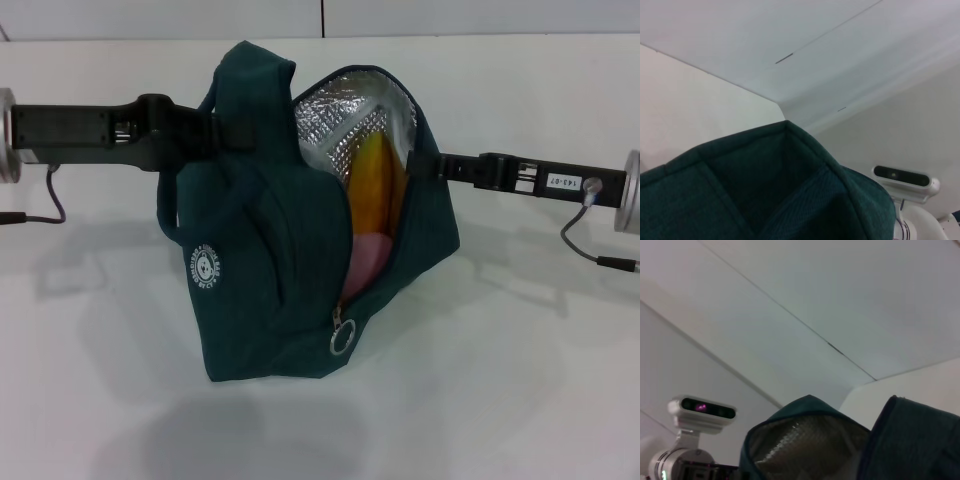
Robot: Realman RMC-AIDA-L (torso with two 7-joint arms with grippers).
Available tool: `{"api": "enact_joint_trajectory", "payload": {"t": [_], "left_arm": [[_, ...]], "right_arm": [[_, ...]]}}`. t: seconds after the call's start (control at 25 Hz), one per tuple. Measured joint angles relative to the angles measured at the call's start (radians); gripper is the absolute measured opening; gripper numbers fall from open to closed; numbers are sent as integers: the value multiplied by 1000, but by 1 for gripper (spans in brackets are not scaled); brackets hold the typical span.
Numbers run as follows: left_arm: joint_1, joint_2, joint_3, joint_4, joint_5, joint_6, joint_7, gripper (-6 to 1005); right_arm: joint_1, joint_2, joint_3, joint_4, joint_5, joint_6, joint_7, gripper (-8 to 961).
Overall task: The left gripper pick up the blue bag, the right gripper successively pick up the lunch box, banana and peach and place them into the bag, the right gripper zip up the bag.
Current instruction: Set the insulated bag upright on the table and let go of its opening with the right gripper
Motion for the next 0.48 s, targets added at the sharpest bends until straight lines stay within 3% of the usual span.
{"api": "enact_joint_trajectory", "payload": {"t": [0.2,0.48], "left_arm": [[-2,-1,1,0,0,8,0,48],[-26,-13,2,0,-6,24,-1,49]], "right_arm": [[-13,-5,3,-6,54,-47,-64,233],[-102,-9,15,-113,140,-130,-119,178]]}}
